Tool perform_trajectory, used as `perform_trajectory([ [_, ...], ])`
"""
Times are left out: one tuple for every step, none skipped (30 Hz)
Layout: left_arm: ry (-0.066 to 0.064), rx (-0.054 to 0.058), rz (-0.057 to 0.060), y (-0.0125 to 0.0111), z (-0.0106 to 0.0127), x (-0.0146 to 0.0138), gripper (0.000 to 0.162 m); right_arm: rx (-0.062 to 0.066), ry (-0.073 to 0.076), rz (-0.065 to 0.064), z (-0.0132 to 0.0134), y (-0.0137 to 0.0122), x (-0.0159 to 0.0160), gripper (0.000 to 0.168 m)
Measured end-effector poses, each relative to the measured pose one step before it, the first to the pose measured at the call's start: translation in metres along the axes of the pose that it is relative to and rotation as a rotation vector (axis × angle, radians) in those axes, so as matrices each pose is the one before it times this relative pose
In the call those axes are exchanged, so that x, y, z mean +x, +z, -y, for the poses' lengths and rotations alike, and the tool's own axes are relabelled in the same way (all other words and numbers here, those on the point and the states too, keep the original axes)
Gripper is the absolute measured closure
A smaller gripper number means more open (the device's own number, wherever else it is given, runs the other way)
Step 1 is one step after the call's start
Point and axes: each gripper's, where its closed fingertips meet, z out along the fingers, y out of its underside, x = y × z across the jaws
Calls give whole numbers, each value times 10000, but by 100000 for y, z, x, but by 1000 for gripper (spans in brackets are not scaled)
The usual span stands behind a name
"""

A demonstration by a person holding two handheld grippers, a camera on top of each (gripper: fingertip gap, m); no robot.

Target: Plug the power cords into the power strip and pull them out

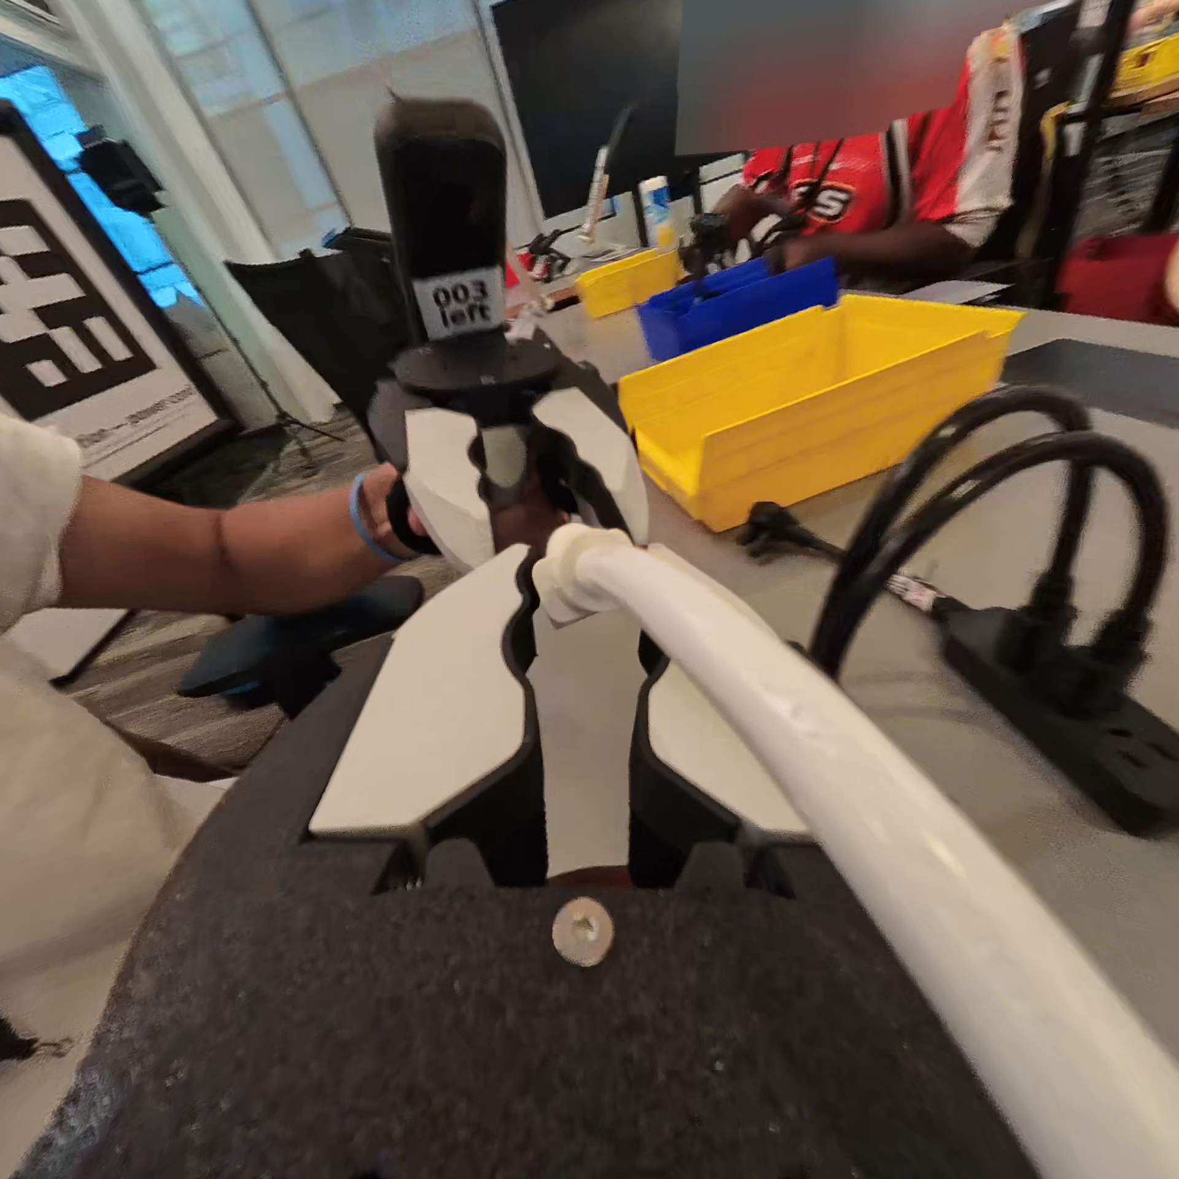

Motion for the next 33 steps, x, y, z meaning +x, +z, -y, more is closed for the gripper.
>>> perform_trajectory([
  [11, 58, 117, -89, -880, 341, 121, -21, 132, 291, -271, 603, -566, 142],
  [18, -104, -55, -57, -940, 545, 122, -113, 165, 333, -387, 614, -565, 142],
  [99, -270, 116, -83, -864, 224, 122, -227, 108, 244, -569, 625, -399, 142],
  [129, -55, 318, -234, -388, -121, 123, -262, -53, -14, -622, 578, -51, 142],
  [64, 191, 181, -343, -10, -17, 127, -326, -144, -55, -698, 550, -22, 142],
  [48, -33, -32, -182, -372, 168, 131, -153, -20, 86, -393, 450, -182, 142],
  [59, -256, 130, -15, -715, -139, 134, -29, 89, 150, -110, 290, -216, 142],
  [141, -268, 250, 66, -732, -323, 135, -68, 77, 203, -107, 275, -315, 139],
  [133, -55, -15, 96, -391, 99, 136, -140, 86, 229, -172, 278, -362, 139],
  [29, 88, -243, 105, -91, 430, 143, -293, 15, 91, -362, 317, -191, 142],
  [-15, 74, -183, 131, -77, 314, 146, -350, -95, -36, -392, 248, -34, 142],
  [9, 149, -162, 76, -6, 200, 147, -201, -179, -67, -110, -42, -25, 142],
  [-84, 172, -239, 45, 49, 271, 146, -196, -39, 73, -76, -123, -234, 140],
  [-81, 147, -226, 23, 51, 247, 146, -212, -67, 76, -102, -144, -332, 141],
  [-46, 165, -149, -56, 95, 114, 147, -233, -304, -163, -154, -264, -69, 141],
  [-75, 107, -231, -31, 58, 210, 146, -106, -267, -105, -70, -286, -172, 139],
  [-58, 96, -222, -24, 64, 219, 146, -256, -106, -14, -331, -223, -291, 132],
  [6, 101, -167, -102, 51, 165, 146, -351, -200, -86, -561, -276, -182, 133],
  [-25, 60, -106, -170, 43, 63, 146, -381, -191, -36, -712, -289, -211, 139],
  [-33, 101, -133, -212, 118, 93, 147, -377, -36, 239, -793, -209, -585, 143],
  [-23, 70, -89, -161, 84, 38, 147, -465, 151, 217, -1006, -85, -592, 137],
  [-5, 23, 1, -97, 1, -94, 147, -513, 127, 234, -1120, -23, -677, 131],
  [-9, 8, 31, -93, -68, -175, 147, -477, 32, -31, -1114, -52, -325, 126],
  [-28, 30, 43, -93, -88, -203, 147, -374, 42, 47, -935, -58, -491, 126],
  [-49, -51, 32, -37, -217, -213, 147, -298, -26, 302, -641, -185, -918, 125],
  [15, -127, 76, 60, -378, -234, 147, -45, -156, 416, -29, -455, -1171, 124],
  [10, -124, 55, 140, -366, -173, 147, 273, -266, 151, 686, -794, -811, 123],
  [-6, -97, -2, 188, -336, -71, 147, 532, -368, -147, 1333, -1101, -318, 124],
  [-1, -78, 1, 211, -282, -55, 147, 659, -364, -386, 1644, -1337, 297, 124],
  [-36, -47, 2, 204, -218, -62, 147, 568, -248, -715, 1450, -1359, 1190, 128],
  [-29, -29, -21, 193, -165, -7, 147, 269, -154, -981, 766, -1060, 2046, 133],
  [-5, -35, -11, 143, -130, 9, 147, -26, -129, -785, -46, -493, 2100, 133],
  [11, -6, 9, 103, -48, -7, 147, -131, 59, -230, -618, 131, 1339, 132],
])
